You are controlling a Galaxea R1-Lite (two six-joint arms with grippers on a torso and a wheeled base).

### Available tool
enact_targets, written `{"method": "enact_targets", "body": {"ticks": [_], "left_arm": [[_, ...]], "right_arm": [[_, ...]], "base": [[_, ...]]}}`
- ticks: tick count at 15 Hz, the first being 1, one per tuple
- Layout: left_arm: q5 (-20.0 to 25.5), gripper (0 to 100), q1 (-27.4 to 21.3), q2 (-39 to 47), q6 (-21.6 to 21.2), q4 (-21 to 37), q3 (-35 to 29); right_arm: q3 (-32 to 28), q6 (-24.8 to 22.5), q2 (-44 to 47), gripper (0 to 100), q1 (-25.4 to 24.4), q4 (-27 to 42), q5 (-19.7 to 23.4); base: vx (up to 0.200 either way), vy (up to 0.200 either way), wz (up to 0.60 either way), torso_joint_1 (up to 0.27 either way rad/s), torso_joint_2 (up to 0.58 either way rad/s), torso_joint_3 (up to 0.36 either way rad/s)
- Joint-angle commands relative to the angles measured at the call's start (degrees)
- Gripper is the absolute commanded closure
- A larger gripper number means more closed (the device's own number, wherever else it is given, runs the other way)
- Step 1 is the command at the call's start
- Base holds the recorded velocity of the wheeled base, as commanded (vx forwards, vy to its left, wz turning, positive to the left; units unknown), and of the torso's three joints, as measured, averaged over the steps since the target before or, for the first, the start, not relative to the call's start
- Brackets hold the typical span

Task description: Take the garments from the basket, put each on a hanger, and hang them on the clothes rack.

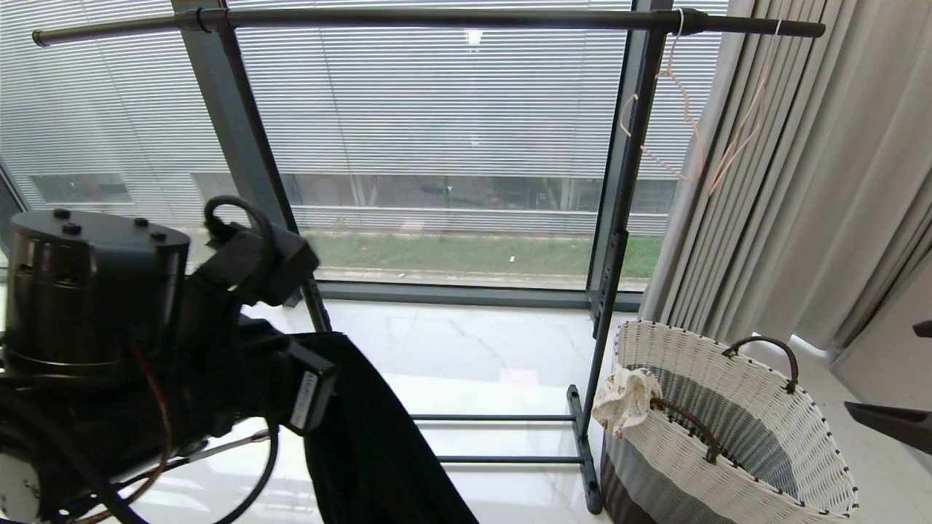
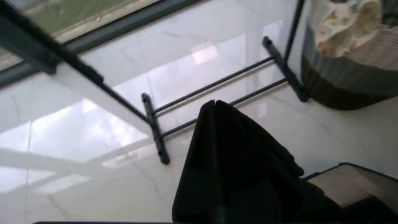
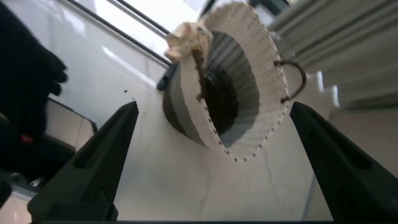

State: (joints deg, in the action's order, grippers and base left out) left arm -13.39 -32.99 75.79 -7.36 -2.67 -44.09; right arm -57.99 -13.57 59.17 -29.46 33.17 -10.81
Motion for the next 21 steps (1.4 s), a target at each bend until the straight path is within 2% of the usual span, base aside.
{"method": "enact_targets", "body": {"ticks": [1,2,3,5,8,11,13,14,18,21], "left_arm": [[0.0,100,11.3,-8.0,2.0,2.8,4.1],[-0.1,100,15.2,-9.6,2.5,2.7,4.4],[-0.1,100,17.5,-10.0,2.4,2.6,4.3],[-0.2,100,20.2,-10.3,2.9,2.5,4.5],[-0.2,100,23.9,-11.5,2.6,2.4,6.2],[-0.2,100,24.6,-11.5,2.6,2.4,6.5],[-0.2,100,24.6,-11.4,2.6,2.4,6.6],[-0.2,100,24.7,-11.5,2.6,2.4,6.7],[-0.8,100,25.2,-13.0,2.4,2.3,7.6],[-0.9,100,25.2,-14.1,2.2,2.3,9.9]], "right_arm": [[3.9,0.0,-3.5,0,8.4,0.1,-0.7],[5.8,-0.1,-4.7,0,10.9,-1.5,-0.8],[8.1,-0.1,-6.0,0,11.4,-2.8,-0.8],[12.9,-1.1,-8.9,0,11.4,-6.3,-0.9],[16.1,-3.4,-11.4,0,12.5,-8.3,-0.9],[18.2,-5.4,-11.6,0,14.2,-11.4,-1.0],[21.0,-11.5,-11.7,0,16.6,-17.6,-0.9],[21.8,-12.3,-11.6,0,16.6,-19.9,-0.8],[22.2,-12.0,-11.2,0,18.7,-20.7,-0.8],[22.1,-11.9,-11.2,0,20.5,-20.8,-0.7]], "base": [[0.000,0.000,0.00,0.000,0.00,0.000],[0.000,0.000,0.00,0.000,0.00,0.000],[0.000,0.000,0.00,0.000,0.00,0.000],[0.000,0.000,0.00,0.000,0.00,0.000],[0.000,0.000,0.00,0.000,0.00,0.000],[0.000,0.000,0.00,0.000,0.00,0.000],[0.000,0.000,0.00,0.000,0.00,0.000],[0.000,0.000,0.00,0.000,0.00,0.000],[0.000,0.000,0.00,0.008,-0.02,-0.010],[0.000,0.000,0.00,0.121,-0.32,-0.198]]}}
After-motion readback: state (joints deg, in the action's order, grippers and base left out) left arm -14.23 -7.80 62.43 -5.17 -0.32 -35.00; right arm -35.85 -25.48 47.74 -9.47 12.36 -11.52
